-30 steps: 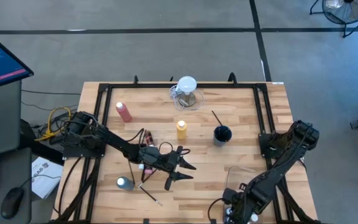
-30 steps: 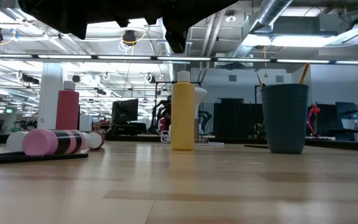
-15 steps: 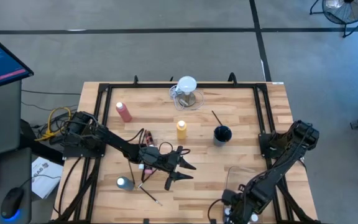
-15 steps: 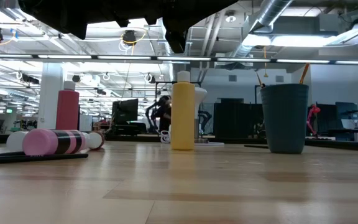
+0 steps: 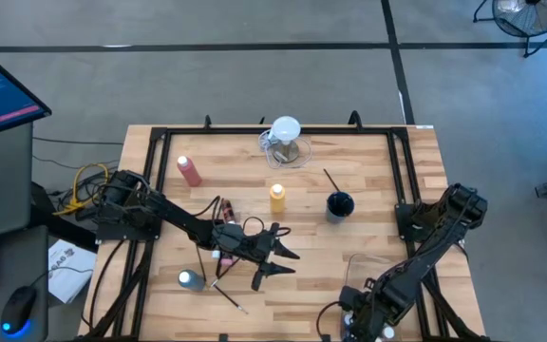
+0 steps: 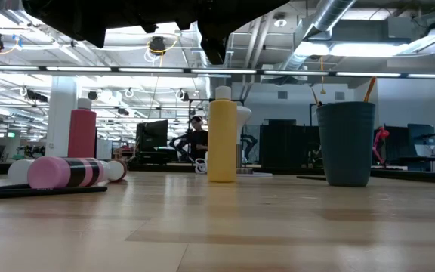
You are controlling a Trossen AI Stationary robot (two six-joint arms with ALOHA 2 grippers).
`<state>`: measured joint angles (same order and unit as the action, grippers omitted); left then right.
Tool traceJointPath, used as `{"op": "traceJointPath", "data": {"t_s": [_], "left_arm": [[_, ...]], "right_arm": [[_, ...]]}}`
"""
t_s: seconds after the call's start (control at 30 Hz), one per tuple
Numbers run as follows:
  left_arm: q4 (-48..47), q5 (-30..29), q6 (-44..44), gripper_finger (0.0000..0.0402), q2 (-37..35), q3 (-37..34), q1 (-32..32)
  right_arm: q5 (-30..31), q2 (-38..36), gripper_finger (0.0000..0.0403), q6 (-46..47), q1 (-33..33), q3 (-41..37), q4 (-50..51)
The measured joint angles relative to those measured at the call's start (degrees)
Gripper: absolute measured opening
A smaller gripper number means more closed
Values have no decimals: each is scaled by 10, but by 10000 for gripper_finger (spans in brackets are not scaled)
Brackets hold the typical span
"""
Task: Pick & Place Paint Supplies
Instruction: Put the small blue paint bottle into the transparent bin, then put the top small brown bottle into the transparent bin
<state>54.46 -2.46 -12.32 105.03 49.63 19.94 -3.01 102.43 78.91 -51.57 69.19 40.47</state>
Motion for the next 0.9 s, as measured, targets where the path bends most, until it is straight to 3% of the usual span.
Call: {"op": "traceJointPath", "data": {"t_s": [0.6, 0.9], "left_arm": [[0, 0, 0, 140, 0, 0, 0], [0, 0, 0, 140, 0, 0, 0]], "right_arm": [[-1, -1, 0, 1, 0, 1, 22], [16, -1, 0, -11, 0, 58, 128]]}}
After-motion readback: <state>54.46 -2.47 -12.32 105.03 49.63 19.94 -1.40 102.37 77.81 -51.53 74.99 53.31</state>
